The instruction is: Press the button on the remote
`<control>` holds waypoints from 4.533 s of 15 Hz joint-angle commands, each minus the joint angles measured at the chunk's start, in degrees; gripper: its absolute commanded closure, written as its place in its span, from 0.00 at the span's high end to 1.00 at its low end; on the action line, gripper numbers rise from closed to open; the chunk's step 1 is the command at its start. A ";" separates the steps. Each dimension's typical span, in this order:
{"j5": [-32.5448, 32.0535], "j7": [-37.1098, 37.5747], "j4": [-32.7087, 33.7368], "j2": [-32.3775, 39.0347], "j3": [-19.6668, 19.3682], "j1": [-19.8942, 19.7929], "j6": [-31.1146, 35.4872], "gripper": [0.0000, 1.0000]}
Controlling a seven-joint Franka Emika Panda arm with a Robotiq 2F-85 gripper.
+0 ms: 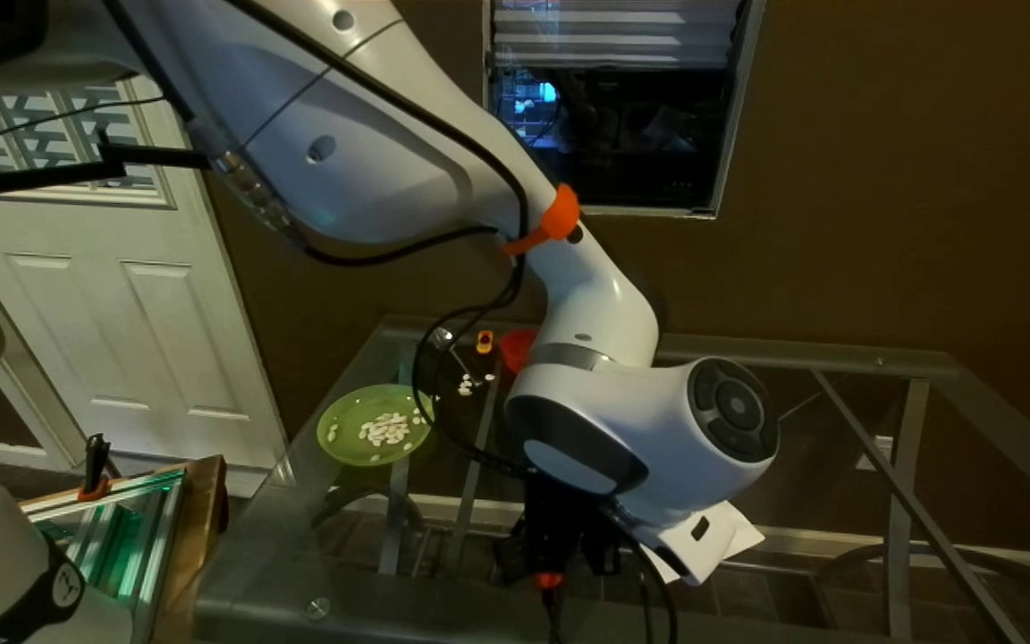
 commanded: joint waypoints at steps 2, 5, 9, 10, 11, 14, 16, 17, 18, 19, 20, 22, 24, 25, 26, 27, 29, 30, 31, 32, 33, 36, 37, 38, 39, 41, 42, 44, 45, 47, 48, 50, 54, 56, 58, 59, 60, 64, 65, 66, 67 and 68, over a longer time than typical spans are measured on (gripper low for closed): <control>-1.34 -0.14 3.43 4.73 0.63 -1.74 -0.55 0.00; -1.77 0.01 4.26 5.32 0.50 -1.85 -1.86 0.00; -1.16 -1.61 -0.12 -1.28 1.42 -1.36 -2.52 0.00; -1.10 -2.26 -1.57 -3.12 1.59 -1.25 -2.48 0.00; -1.15 -3.17 -3.39 -5.36 1.77 -1.09 -2.18 0.00; -2.49 -4.11 -7.38 -10.86 1.34 -0.06 -1.14 0.00; -4.12 -3.42 -9.35 -14.00 0.86 0.49 -1.26 0.00; -4.80 -3.05 -10.12 -15.27 0.69 0.64 -1.57 0.00; -5.60 -3.06 -10.93 -16.38 0.46 0.78 -1.30 0.00; -6.52 -2.91 -11.60 -17.35 0.16 0.87 -1.24 0.00; -7.56 -2.50 -12.07 -18.01 -0.25 0.95 -1.37 0.00; -9.78 -2.02 -12.82 -18.90 -0.99 1.09 -1.13 0.00; -11.47 -2.14 -13.42 -19.65 -1.44 1.24 -0.78 0.27; -11.92 -2.17 -13.77 -19.99 -1.55 1.29 -0.68 0.33; -12.08 -2.31 -14.10 -20.28 -1.55 1.32 -0.74 0.39; -12.35 -2.25 -14.35 -20.52 -1.58 1.39 -0.71 0.47; -12.75 -2.22 -14.82 -20.89 -1.60 1.52 -0.52 0.59; -12.94 -2.18 -15.11 -21.07 -1.63 1.60 -0.37 0.67; -13.06 -2.17 -15.36 -21.24 -1.65 1.67 -0.30 0.73; -13.11 -2.20 -15.57 -21.38 -1.65 1.74 -0.18 0.80; -13.12 -2.25 -15.71 -21.47 -1.65 1.82 -0.09 0.88; -12.69 -3.22 -16.43 -22.12 -1.60 1.98 0.74 1.00; -12.64 -3.18 -16.70 -22.41 -1.62 2.02 0.98 1.00; -12.08 -3.57 -16.92 -22.71 -1.55 2.00 1.31 1.00; -11.43 -3.27 -14.52 -20.16 -1.54 1.85 -0.11 1.00; -11.43 -3.27 -14.63 -20.48 -1.57 1.92 0.07 1.00; -11.43 -3.27 -14.63 -20.54 -1.57 1.93 0.10 1.00; -11.43 -3.27 -14.68 -20.62 -1.58 1.95 0.13 1.00; -11.43 -3.27 -14.71 -20.66 -1.58 1.96 0.14 1.00; -9.45 -5.06 -13.54 -19.48 -1.19 1.81 0.40 1.00; -8.60 -5.20 -12.37 -17.87 -1.13 1.71 0.62 0.75; -7.90 -5.15 -10.98 -15.77 -1.02 1.51 1.18 0.66; -5.12 -6.52 -7.68 -11.24 0.16 0.57 0.15 0.38; -3.52 -7.58 -6.21 -9.21 1.04 0.08 -0.06 0.24; -3.06 -7.61 -4.21 -6.75 1.60 -0.27 0.18 0.10; -2.77 -7.88 -3.42 -5.56 1.95 -0.45 0.96 0.04; -2.98 -7.37 -2.44 -4.45 2.11 -0.60 0.56 0.01; -3.71 -6.74 0.57 -0.52 2.89 -1.21 1.11 0.00; -3.93 -6.42 1.22 0.26 3.03 -1.37 1.34 0.00; -4.16 -6.03 1.77 0.94 3.15 -1.54 1.25 0.00; -4.23 -5.98 2.29 1.56 3.30 -1.71 1.30 0.00; -4.09 -6.16 2.68 2.03 3.58 -1.93 1.52 0.00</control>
